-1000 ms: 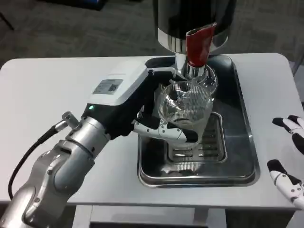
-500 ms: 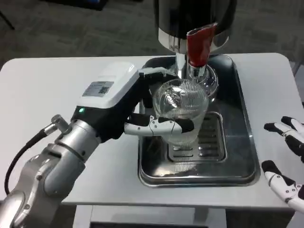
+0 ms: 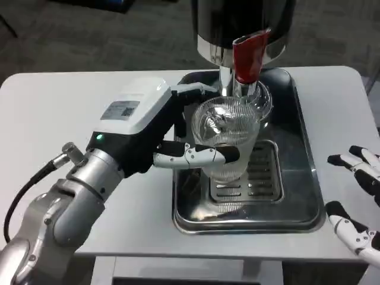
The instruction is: Grasp the cup under the faucet to collect the drink, then remove the cup.
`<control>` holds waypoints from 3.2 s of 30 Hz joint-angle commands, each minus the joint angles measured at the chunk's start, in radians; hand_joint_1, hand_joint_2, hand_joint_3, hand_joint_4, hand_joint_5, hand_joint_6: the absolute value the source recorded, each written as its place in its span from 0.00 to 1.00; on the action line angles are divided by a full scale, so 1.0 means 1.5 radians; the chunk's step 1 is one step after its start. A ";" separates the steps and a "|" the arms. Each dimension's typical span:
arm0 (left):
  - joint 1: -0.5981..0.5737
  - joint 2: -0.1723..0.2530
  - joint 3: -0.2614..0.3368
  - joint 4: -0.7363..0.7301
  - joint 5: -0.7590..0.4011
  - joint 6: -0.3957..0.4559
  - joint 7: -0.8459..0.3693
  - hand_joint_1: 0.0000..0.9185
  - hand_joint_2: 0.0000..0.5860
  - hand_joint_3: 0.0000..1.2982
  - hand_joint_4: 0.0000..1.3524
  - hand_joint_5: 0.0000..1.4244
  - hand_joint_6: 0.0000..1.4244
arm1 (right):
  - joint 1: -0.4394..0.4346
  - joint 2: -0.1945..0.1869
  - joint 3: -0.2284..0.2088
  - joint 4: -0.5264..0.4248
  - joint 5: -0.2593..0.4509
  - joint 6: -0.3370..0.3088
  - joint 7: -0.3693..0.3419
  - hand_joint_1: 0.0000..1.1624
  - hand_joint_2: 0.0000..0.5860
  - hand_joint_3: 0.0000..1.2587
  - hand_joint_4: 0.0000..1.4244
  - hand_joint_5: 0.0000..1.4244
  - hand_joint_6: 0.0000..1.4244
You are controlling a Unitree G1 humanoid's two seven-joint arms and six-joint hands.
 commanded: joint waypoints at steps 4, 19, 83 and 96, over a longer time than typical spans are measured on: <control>-0.007 -0.016 -0.005 0.013 -0.001 -0.004 0.007 0.31 0.19 0.27 0.29 0.56 0.80 | 0.008 -0.008 -0.009 -0.001 0.012 0.005 -0.006 0.31 0.87 0.11 0.00 0.00 0.02; 0.000 -0.016 0.009 -0.002 -0.023 -0.017 0.004 0.20 0.11 0.08 0.13 0.42 0.69 | 0.013 -0.012 -0.012 0.000 0.023 0.006 -0.010 0.31 0.87 0.12 0.00 0.00 0.02; -0.143 0.095 0.206 -0.262 -0.707 0.330 -0.321 0.00 0.15 0.19 0.14 0.20 0.14 | 0.021 -0.001 0.014 -0.019 0.021 0.030 -0.049 0.31 0.86 0.07 0.00 0.00 0.05; -0.157 0.030 0.136 -0.221 -0.643 0.323 -0.331 0.00 0.16 0.18 0.13 0.19 0.13 | 0.033 -0.003 -0.002 -0.023 0.037 0.029 -0.050 0.30 0.84 0.08 0.00 0.00 0.05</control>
